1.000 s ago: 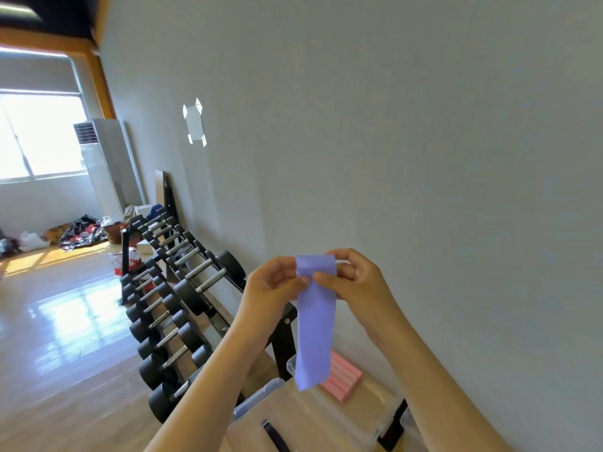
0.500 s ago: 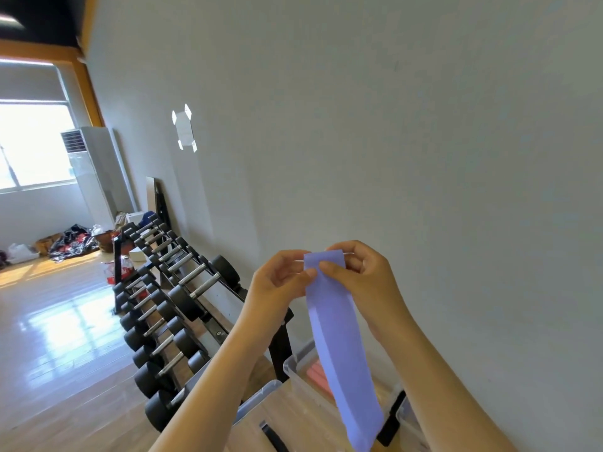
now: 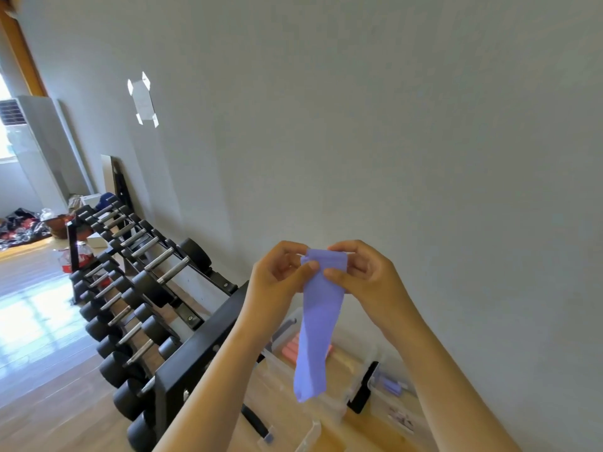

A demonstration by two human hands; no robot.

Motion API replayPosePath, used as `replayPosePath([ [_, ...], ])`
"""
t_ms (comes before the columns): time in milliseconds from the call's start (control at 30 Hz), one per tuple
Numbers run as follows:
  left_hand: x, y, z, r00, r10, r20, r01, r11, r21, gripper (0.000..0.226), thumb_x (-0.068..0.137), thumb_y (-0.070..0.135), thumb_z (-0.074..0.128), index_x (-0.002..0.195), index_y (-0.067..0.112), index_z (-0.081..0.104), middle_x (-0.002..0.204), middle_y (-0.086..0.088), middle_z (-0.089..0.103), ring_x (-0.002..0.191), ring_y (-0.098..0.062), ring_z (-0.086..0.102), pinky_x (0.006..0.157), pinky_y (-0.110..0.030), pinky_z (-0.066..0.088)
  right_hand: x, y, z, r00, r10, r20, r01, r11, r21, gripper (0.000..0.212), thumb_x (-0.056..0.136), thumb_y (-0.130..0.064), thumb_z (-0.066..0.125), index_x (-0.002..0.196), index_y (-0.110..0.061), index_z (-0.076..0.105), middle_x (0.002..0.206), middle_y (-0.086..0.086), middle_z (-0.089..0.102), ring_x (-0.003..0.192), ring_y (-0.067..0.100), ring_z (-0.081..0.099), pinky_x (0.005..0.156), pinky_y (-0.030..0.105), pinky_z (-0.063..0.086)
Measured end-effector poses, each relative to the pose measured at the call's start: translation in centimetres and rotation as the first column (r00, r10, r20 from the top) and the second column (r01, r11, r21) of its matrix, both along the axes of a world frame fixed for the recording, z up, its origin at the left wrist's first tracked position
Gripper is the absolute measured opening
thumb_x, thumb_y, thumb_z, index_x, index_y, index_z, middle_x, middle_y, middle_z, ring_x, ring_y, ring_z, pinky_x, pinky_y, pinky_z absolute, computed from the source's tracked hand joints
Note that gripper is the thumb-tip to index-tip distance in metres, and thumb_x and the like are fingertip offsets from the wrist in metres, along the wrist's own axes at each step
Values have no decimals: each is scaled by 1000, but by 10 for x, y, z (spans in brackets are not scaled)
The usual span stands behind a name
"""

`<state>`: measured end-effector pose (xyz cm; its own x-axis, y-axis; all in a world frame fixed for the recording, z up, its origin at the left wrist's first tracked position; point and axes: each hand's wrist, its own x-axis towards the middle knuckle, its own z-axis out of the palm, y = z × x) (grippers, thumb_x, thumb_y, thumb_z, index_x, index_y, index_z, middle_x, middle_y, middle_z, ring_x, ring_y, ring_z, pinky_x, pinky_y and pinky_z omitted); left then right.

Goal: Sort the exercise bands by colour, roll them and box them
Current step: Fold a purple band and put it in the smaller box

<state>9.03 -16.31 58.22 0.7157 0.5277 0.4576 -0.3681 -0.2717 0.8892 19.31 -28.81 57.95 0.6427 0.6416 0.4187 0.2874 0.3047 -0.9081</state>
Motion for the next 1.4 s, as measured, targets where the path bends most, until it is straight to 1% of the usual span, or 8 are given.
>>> replayPosePath([
  [200, 2, -7, -11, 996, -69, -49, 72, 996, 58, 31, 98, 27, 56, 91, -4, 55, 102, -17, 71, 93, -38, 62, 82, -50, 50, -1, -4, -9, 999, -36, 32, 37, 999, -36, 14, 88, -7, 67, 75, -7, 62, 68, -4, 61, 68, 10, 57, 64, 23, 49],
  [367, 0, -19, -14, 994, -63, -93, 75, 987, 139, 23, 102, 17, 48, 106, 7, 69, 105, -2, 71, 104, -17, 64, 89, -25, 49, -4, -2, -10, 995, -82, 55, 85, 995, -46, 30, 89, -7, 66, 64, -17, 55, 56, -16, 52, 58, 3, 49, 60, 16, 40],
  [600, 9, -19, -20, 999, 50, -9, -49, 998, 44, 45, 91, 37, 53, 92, -7, 59, 90, -29, 58, 77, -20, 51, 73, -36, 39, -3, 3, -15, 991, -101, 86, 107, 993, -58, 36, 89, -16, 69, 62, -17, 46, 54, -13, 43, 57, 9, 42, 58, 22, 35],
  [700, 10, -20, -20, 998, 63, 2, -63, 998, 12, 36, 96, 31, 49, 91, -2, 64, 89, -21, 62, 75, -21, 52, 72, -33, 39, -3, 4, -15, 992, -106, 65, 108, 994, -32, 15, 85, -12, 72, 79, -22, 63, 72, -10, 67, 73, 8, 65, 68, 19, 49],
  [833, 12, -28, -23, 999, 9, -51, -9, 1000, -4, 32, 105, 18, 37, 103, 9, 67, 101, -2, 68, 95, -14, 62, 83, -19, 47, -2, 7, -14, 981, -172, 95, 171, 985, 11, 16, 85, -8, 72, 77, -21, 67, 73, -10, 68, 76, 12, 64, 72, 22, 51],
  [967, 14, -33, -26, 998, -20, -57, 17, 999, -47, 27, 105, 12, 36, 108, 9, 62, 104, 6, 68, 106, -12, 62, 94, -26, 49, -4, 9, -14, 972, -207, 110, 206, 978, 19, 19, 84, -8, 72, 74, -23, 65, 69, -13, 66, 72, 8, 63, 69, 17, 49],
  [1167, 17, -29, -28, 993, 103, -53, -105, 994, -41, 24, 105, 7, 34, 104, -10, 52, 95, -17, 64, 86, -14, 58, 76, -19, 48, 0, 6, -17, 985, -170, 41, 172, 984, -36, 10, 83, -13, 74, 84, -21, 68, 79, -11, 71, 81, 12, 68, 74, 27, 57],
  [1400, 15, -34, -21, 995, 10, -99, -14, 999, -38, 26, 105, 11, 33, 108, -14, 42, 90, -10, 46, 75, -10, 44, 63, -14, 43, -1, 5, -18, 979, -205, 9, 205, 977, -51, 10, 84, -11, 73, 77, -17, 70, 76, 0, 72, 80, 25, 69, 76, 41, 59],
])
